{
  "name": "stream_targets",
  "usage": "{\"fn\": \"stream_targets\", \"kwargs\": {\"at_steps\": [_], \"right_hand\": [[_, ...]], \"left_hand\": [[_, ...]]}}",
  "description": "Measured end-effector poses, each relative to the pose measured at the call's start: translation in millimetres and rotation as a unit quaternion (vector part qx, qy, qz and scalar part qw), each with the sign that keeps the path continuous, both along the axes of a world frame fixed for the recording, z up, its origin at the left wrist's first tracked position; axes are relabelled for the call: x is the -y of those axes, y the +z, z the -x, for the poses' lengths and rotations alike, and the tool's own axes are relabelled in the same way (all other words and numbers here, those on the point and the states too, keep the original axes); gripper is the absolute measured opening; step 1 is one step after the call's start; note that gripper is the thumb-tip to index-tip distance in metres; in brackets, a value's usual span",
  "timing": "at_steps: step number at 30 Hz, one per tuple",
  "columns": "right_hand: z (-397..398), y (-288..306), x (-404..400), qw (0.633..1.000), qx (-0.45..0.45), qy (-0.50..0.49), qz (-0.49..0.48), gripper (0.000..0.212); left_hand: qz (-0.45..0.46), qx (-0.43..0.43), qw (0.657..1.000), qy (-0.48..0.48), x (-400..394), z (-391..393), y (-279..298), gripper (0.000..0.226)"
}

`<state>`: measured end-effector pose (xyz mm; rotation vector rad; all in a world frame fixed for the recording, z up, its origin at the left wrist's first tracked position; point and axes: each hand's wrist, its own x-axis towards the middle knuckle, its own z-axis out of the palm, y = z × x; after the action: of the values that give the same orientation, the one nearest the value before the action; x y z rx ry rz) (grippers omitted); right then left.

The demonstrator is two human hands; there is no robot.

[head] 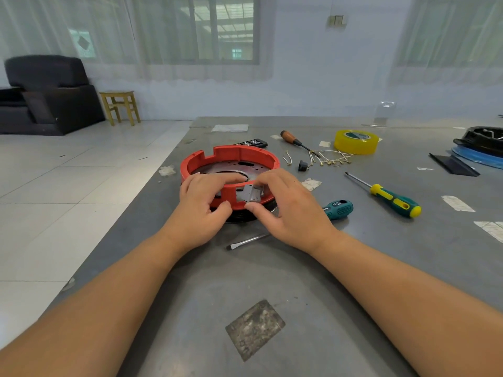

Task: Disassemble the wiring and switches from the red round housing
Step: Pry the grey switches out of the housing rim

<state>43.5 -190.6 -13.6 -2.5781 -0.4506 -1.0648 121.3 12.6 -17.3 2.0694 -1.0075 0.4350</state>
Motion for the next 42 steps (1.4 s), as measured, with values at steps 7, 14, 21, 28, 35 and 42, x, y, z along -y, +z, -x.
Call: {"fn": "stream_targets", "kwargs": {"at_steps": [7, 14, 21, 28, 35, 42], "right_hand": [[8.6, -2.5, 2.1, 0.998, -0.033, 0.008, -0.061, 0.036], [7.3, 2.7, 10.5, 0.996, -0.037, 0.029, -0.078, 0.033], [-13.9, 21.6, 55.5, 0.979, -0.077, -0.081, -0.172, 0.024], [-46.8, 23.5, 133.6, 0.922, -0.217, -0.261, -0.188, 0.029], [-75.1, 15.6, 159.6, 0.905, -0.261, -0.309, -0.13, 0.034], [-83.6, 10.5, 162.7, 0.905, -0.256, -0.315, -0.126, 0.033]], "left_hand": [[-0.017, 0.08, 0.996, 0.027, 7.5, 5.8, -1.5, 0.037], [-0.021, 0.093, 0.995, 0.032, 7.9, 3.0, -3.0, 0.038], [-0.079, 0.083, 0.99, 0.085, 12.4, -4.7, -9.2, 0.049], [-0.103, 0.09, 0.984, 0.115, 18.7, -9.7, -11.6, 0.046], [-0.095, 0.089, 0.983, 0.128, 22.6, -12.3, -14.1, 0.043], [-0.102, 0.078, 0.982, 0.141, 25.3, -10.6, -11.7, 0.042]]}}
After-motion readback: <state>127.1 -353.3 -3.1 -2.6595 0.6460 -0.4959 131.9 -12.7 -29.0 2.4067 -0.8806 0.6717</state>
